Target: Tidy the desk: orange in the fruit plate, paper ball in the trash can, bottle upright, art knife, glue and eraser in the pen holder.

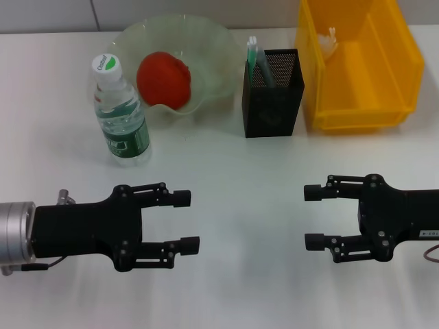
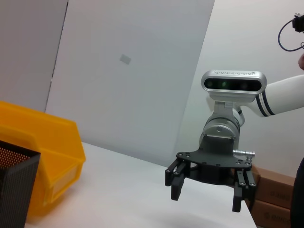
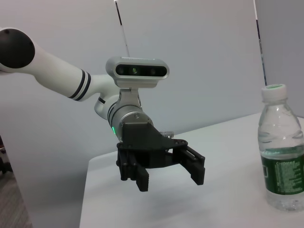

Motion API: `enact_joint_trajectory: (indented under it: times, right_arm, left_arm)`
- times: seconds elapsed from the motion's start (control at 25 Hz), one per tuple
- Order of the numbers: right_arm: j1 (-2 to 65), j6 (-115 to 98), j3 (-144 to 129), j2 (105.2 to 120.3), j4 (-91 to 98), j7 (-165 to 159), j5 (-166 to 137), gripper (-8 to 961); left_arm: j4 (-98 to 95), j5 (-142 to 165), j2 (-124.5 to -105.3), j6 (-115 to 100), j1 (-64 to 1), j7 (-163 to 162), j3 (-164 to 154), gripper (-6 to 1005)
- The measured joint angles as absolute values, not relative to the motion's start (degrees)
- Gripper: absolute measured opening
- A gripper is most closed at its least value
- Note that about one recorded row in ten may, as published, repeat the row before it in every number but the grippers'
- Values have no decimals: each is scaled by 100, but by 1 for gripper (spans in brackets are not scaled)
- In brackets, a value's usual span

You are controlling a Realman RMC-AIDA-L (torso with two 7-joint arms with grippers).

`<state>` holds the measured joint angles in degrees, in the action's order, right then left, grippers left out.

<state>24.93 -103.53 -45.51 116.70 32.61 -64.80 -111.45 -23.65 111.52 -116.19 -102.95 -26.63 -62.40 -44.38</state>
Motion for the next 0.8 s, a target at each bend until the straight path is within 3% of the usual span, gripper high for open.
enact_joint_trajectory:
  times: [0.8]
  right_arm:
    - [2507, -10354, -4525, 11672, 3261, -6498, -11145, 766]
  left_arm:
    - [-2372, 11126, -11493, -10634, -2632, -6239, -4273, 769]
